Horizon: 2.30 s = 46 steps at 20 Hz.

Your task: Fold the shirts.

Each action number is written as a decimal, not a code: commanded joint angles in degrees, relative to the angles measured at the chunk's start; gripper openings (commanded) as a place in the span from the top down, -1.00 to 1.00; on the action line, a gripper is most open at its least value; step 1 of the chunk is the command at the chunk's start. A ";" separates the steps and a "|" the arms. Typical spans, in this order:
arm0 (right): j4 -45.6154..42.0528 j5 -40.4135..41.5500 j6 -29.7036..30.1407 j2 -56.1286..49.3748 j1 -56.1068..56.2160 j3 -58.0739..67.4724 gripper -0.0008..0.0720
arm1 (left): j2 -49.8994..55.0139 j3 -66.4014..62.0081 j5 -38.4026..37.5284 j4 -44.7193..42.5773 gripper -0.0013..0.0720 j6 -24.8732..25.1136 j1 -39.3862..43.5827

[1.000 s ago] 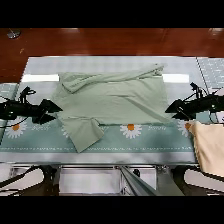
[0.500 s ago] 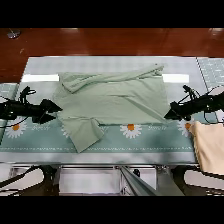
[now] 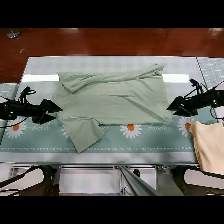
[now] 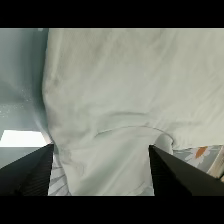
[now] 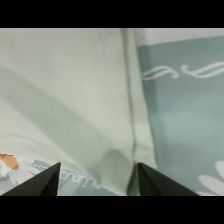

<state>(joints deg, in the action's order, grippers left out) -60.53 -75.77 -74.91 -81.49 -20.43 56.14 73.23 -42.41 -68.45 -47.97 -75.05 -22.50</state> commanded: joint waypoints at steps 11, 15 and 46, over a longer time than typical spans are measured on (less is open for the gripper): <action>0.15 -1.60 -1.03 -5.18 4.50 -0.68 -0.40 | -0.04 0.02 -1.18 -0.02 -0.95 0.02 0.04; 2.27 -2.08 0.57 -5.97 4.94 -0.61 0.92 | -0.04 0.02 -1.18 -0.02 -0.95 0.00 0.04; -9.38 -12.02 -5.64 -9.01 -1.40 11.39 -0.31 | -0.04 0.02 -2.71 -0.02 -0.95 0.02 0.02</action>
<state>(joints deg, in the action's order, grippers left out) -70.08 -82.83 -82.04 -90.96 -20.08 68.16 73.23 -42.41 -71.16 -47.99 -75.07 -22.50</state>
